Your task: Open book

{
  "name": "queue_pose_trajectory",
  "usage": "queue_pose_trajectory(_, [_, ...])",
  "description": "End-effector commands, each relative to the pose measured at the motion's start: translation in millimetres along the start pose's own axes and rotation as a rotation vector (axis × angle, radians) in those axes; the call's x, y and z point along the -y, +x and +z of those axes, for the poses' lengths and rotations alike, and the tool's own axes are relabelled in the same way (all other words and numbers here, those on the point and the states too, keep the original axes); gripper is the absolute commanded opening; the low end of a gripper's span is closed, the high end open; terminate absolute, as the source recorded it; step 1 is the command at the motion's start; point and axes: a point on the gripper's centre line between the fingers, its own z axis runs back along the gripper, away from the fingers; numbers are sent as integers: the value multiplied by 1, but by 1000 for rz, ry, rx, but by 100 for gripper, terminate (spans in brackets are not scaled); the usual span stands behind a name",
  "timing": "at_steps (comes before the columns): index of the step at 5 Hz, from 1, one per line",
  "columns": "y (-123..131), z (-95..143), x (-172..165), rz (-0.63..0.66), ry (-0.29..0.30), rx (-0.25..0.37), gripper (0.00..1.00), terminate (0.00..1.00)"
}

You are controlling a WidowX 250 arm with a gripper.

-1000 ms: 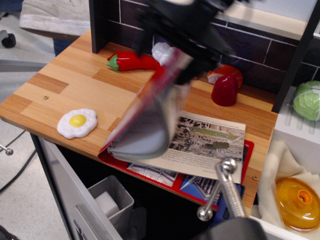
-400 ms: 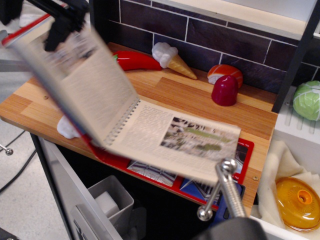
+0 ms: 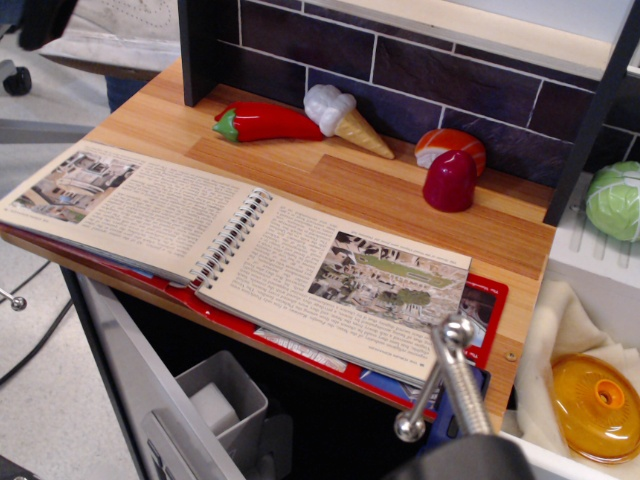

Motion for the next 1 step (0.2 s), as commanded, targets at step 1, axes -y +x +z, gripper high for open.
queue_pose_trajectory(1, [-1, 14, 5, -94, 3, 53, 100, 100])
